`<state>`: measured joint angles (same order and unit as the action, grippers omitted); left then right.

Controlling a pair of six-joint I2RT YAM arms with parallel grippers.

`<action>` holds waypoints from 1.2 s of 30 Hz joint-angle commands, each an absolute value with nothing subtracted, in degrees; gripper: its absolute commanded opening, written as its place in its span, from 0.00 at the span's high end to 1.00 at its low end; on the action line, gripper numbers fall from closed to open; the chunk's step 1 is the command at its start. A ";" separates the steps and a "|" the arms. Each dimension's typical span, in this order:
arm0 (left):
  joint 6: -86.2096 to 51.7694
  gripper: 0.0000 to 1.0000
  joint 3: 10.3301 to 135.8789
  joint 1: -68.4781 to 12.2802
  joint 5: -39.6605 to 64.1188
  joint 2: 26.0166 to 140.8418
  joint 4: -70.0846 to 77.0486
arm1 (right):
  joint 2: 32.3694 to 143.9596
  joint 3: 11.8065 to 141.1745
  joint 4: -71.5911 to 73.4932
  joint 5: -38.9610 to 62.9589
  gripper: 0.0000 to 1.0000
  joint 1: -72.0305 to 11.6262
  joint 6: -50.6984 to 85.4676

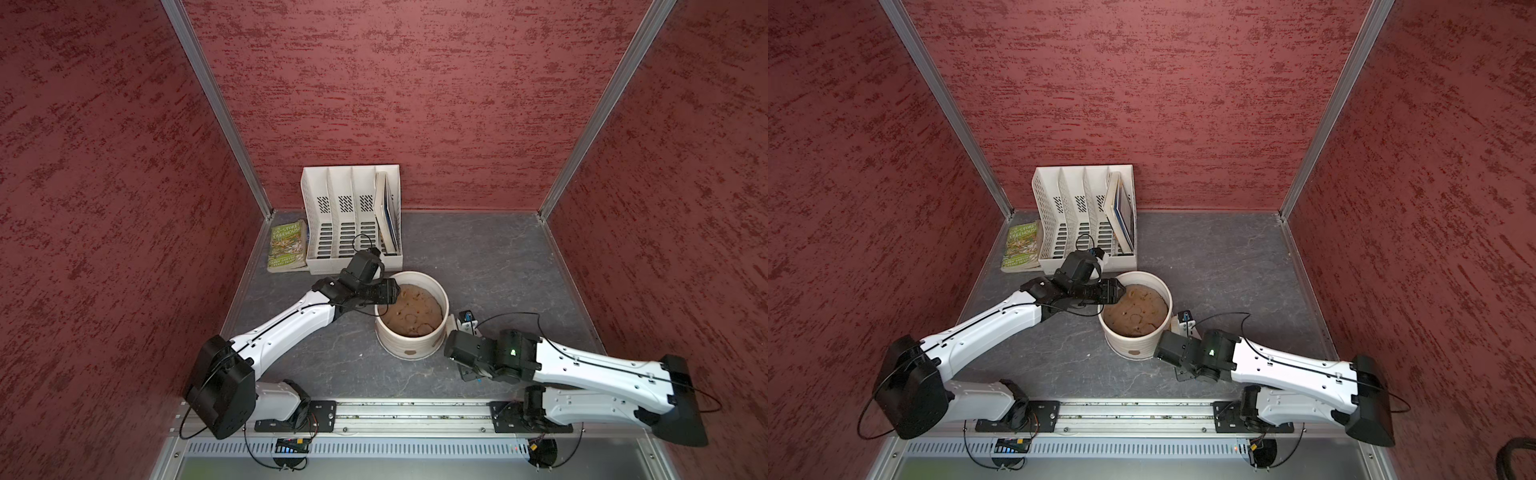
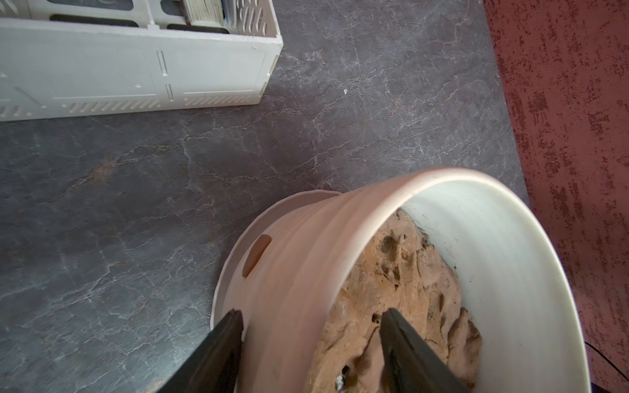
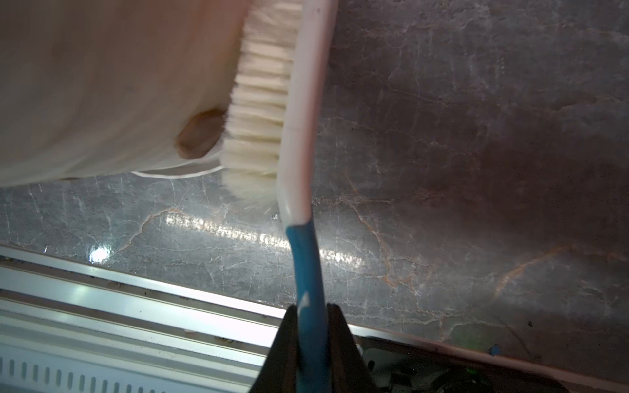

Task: Scrub the dried mud off the ceramic pot
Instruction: Brush off the soil from the pot.

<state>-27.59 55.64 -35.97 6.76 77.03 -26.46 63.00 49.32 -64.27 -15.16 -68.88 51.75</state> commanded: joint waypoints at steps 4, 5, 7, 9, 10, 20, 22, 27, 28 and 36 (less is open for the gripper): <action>-25.21 0.34 57.91 -36.64 4.27 78.12 -28.16 | 65.62 50.28 -53.72 -12.93 1.00 -61.72 43.06; -25.00 0.34 57.99 -36.72 4.23 78.01 -28.34 | 66.14 50.12 -53.52 -12.25 1.00 -59.86 42.53; -24.65 0.33 58.33 -36.82 3.79 77.90 -29.10 | 67.50 49.49 -52.96 -11.32 1.00 -55.25 41.66; -24.43 0.33 58.31 -36.83 3.46 77.50 -29.45 | 68.39 48.75 -51.95 -10.38 1.00 -51.53 41.07; -24.36 0.33 58.23 -36.83 3.31 77.36 -29.50 | 68.72 48.39 -51.35 -9.89 1.00 -49.61 40.76; -24.43 0.33 57.92 -36.69 2.31 77.27 -30.07 | 68.78 47.98 -56.25 -12.54 1.00 -38.37 40.49; -24.32 0.32 58.05 -36.61 2.28 77.34 -29.95 | 66.94 48.32 -57.22 -12.87 1.00 -38.32 40.36; -22.54 0.29 60.63 -36.39 2.25 78.78 -28.94 | 59.67 47.74 -56.08 -11.18 1.00 -42.19 40.89; -22.02 0.28 61.25 -36.39 2.30 79.67 -28.49 | 58.36 47.54 -55.72 -11.32 1.00 -43.69 41.61; -20.83 0.30 63.50 -36.95 0.95 85.30 -27.68 | 53.87 44.27 -56.09 -12.93 1.00 -48.51 47.25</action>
<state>-22.17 63.00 -36.60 2.35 84.49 -28.25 54.76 45.67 -55.94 -11.16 -47.64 44.47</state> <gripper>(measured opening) 0.704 0.155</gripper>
